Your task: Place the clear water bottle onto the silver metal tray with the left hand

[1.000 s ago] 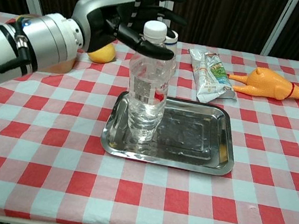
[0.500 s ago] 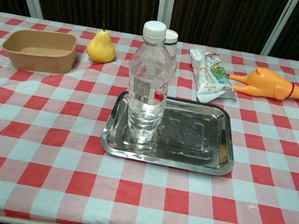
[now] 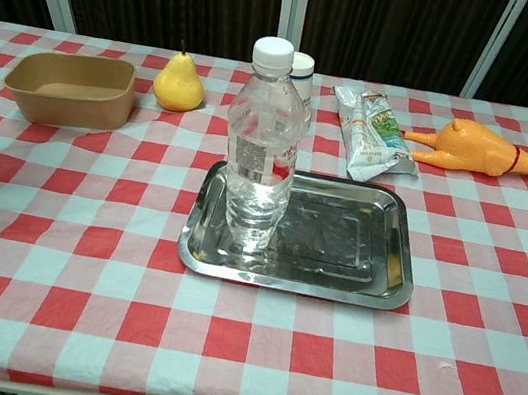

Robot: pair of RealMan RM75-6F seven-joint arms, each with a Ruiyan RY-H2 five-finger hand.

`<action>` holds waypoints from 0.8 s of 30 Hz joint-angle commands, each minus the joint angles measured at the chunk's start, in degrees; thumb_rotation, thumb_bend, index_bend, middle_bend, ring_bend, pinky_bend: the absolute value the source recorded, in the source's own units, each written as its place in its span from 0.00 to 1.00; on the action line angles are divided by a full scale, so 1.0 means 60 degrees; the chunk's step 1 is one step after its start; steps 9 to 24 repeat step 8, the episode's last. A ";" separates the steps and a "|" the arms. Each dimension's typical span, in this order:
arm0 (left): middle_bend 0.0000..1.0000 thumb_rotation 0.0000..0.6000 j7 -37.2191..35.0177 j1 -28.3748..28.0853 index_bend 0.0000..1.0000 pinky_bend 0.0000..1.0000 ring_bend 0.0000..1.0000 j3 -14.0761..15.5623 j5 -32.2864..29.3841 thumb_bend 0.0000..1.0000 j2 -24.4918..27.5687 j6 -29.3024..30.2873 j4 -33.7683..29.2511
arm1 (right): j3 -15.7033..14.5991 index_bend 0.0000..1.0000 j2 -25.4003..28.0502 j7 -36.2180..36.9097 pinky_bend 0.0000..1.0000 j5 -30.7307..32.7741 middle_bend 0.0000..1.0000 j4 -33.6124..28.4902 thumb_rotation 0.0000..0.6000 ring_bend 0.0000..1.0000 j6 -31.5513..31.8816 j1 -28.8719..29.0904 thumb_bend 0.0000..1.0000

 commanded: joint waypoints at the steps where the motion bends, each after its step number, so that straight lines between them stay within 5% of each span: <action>1: 0.26 1.00 0.1230 0.0962 0.25 0.21 0.17 0.0847 0.0293 0.24 0.0314 0.0637 0.0373 | -0.0017 0.00 -0.0022 0.0025 0.00 -0.0030 0.00 0.0051 1.00 0.00 0.0020 -0.0012 0.10; 8: 0.26 1.00 0.1481 0.1516 0.25 0.21 0.17 0.1267 0.0212 0.24 0.0098 0.0942 0.0352 | -0.0022 0.00 -0.0044 0.0041 0.00 -0.0046 0.00 0.0107 1.00 0.00 0.0052 -0.0027 0.10; 24: 0.26 1.00 0.1481 0.1516 0.25 0.21 0.17 0.1267 0.0212 0.24 0.0098 0.0942 0.0352 | -0.0022 0.00 -0.0044 0.0041 0.00 -0.0046 0.00 0.0107 1.00 0.00 0.0052 -0.0027 0.10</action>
